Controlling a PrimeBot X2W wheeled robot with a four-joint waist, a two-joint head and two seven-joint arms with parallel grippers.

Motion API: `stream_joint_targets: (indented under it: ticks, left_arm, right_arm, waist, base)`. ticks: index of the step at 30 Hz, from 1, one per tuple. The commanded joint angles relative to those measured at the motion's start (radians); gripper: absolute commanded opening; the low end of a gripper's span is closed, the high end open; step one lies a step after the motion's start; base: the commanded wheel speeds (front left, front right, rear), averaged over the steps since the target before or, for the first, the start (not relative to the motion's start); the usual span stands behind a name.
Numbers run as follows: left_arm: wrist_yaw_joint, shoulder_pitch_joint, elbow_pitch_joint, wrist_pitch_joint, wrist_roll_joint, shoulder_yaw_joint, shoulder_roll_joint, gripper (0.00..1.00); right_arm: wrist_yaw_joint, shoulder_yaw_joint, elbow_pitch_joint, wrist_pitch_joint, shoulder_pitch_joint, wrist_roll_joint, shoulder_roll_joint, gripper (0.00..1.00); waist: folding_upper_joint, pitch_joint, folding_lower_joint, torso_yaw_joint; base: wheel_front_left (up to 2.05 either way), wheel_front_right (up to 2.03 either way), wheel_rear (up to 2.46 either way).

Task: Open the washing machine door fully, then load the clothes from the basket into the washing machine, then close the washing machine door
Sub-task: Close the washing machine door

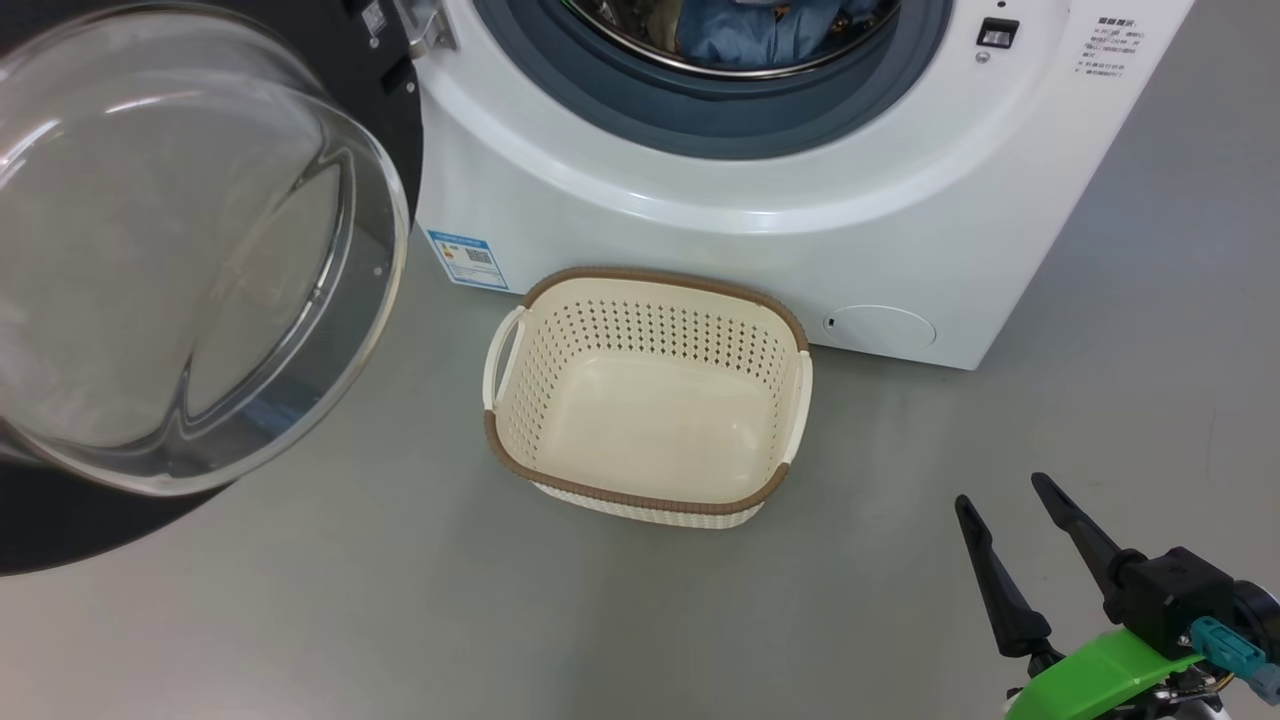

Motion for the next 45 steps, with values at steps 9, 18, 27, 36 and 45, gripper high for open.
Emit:
stream_joint_targets:
  ticks: [9, 18, 27, 36, 45]
  left_arm:
    - [0.000, -0.024, -0.024, 0.010, -0.016, 0.019, 0.076, 0.00]
    - [0.016, -0.008, -0.013, 0.021, -0.003, 0.010, 0.081, 0.00]
    - [0.014, 0.019, -0.040, 0.110, -0.036, 0.001, 0.071, 0.00]
    - [0.025, 0.050, -0.089, 0.203, -0.062, -0.018, 0.057, 0.00]
    - [0.065, 0.084, -0.174, 0.323, -0.114, -0.025, 0.044, 0.00]
  right_arm:
    - [0.009, 0.032, -0.047, 0.015, -0.021, -0.013, -0.024, 1.00]
    - [0.009, 0.036, -0.052, 0.023, -0.024, -0.009, -0.036, 1.00]
    - [0.009, 0.041, -0.054, 0.026, -0.019, -0.008, -0.038, 1.00]
    - [0.009, 0.046, -0.051, 0.028, -0.021, -0.003, -0.039, 1.00]
    - [0.009, 0.047, -0.046, 0.026, -0.025, 0.000, -0.039, 1.00]
  waist:
    - [0.0000, 0.019, 0.0000, -0.012]
    - [0.0000, 0.028, 0.0000, -0.017]
    - [0.0000, 0.029, 0.0000, -0.012]
    - [0.0000, 0.032, 0.0000, -0.004]
    - [0.0000, 0.038, 0.0000, -0.001]
  base:
    - [0.00, 0.00, 0.00]
    - [0.00, 0.00, 0.00]
    - [0.00, 0.00, 0.00]
    - [0.00, 0.00, 0.00]
    - [0.00, 0.00, 0.00]
